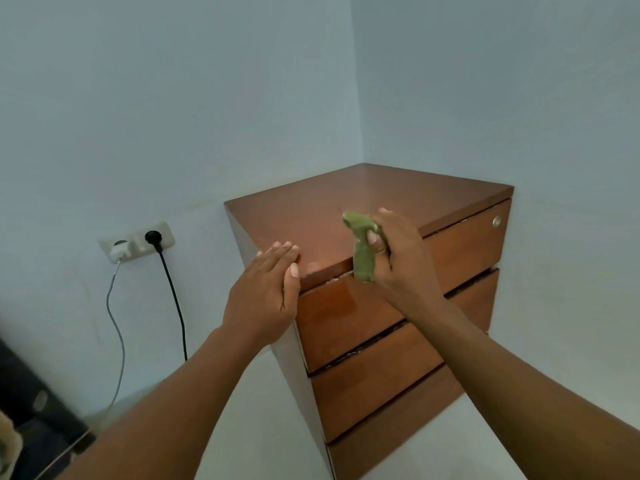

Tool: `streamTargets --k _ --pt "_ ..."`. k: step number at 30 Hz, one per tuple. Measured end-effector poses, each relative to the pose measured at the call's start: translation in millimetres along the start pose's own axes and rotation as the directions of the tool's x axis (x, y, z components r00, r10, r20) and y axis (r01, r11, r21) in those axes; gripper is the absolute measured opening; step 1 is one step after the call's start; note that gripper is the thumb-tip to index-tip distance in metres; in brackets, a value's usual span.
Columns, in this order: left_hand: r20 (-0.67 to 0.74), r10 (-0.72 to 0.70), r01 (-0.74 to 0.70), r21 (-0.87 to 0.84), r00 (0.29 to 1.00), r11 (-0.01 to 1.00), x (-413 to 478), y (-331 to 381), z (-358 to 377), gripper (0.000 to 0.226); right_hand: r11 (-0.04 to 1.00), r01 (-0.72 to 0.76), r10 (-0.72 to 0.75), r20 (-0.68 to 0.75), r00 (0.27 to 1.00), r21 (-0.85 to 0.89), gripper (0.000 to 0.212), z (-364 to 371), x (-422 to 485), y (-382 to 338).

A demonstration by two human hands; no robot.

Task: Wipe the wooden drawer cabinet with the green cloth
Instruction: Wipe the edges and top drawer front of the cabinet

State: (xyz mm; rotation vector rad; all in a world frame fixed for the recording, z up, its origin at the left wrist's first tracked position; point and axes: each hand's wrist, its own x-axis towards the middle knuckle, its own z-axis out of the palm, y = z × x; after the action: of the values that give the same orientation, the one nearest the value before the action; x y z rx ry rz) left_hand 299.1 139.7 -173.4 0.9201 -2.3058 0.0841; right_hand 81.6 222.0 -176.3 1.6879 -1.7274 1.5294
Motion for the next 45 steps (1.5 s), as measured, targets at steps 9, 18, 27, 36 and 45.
streamTargets --k 9,18,27,36,45 --pt "-0.154 0.026 -0.042 -0.099 0.988 0.994 -1 -2 16 0.056 0.989 0.008 0.025 0.223 0.974 -0.145 0.041 1 -3 16" --pt "-0.284 0.107 -0.156 -0.154 0.953 0.976 8 -13 29 0.067 0.992 0.120 -0.129 0.433 0.892 0.048 0.028 9 15 -29" --pt "-0.328 0.103 -0.151 -0.126 0.939 0.980 4 -19 39 0.070 0.884 0.458 -0.447 0.457 0.768 0.095 0.032 -28 -10 -16" --pt "-0.422 0.280 -0.226 0.174 0.862 0.958 -18 -10 39 0.042 0.964 0.240 -0.228 -0.104 0.968 0.119 0.028 -28 -41 23" --pt "-0.289 0.310 -0.142 0.483 0.906 0.864 -69 12 42 0.055 0.974 0.197 -0.176 -0.172 0.969 0.110 0.029 20 -74 39"
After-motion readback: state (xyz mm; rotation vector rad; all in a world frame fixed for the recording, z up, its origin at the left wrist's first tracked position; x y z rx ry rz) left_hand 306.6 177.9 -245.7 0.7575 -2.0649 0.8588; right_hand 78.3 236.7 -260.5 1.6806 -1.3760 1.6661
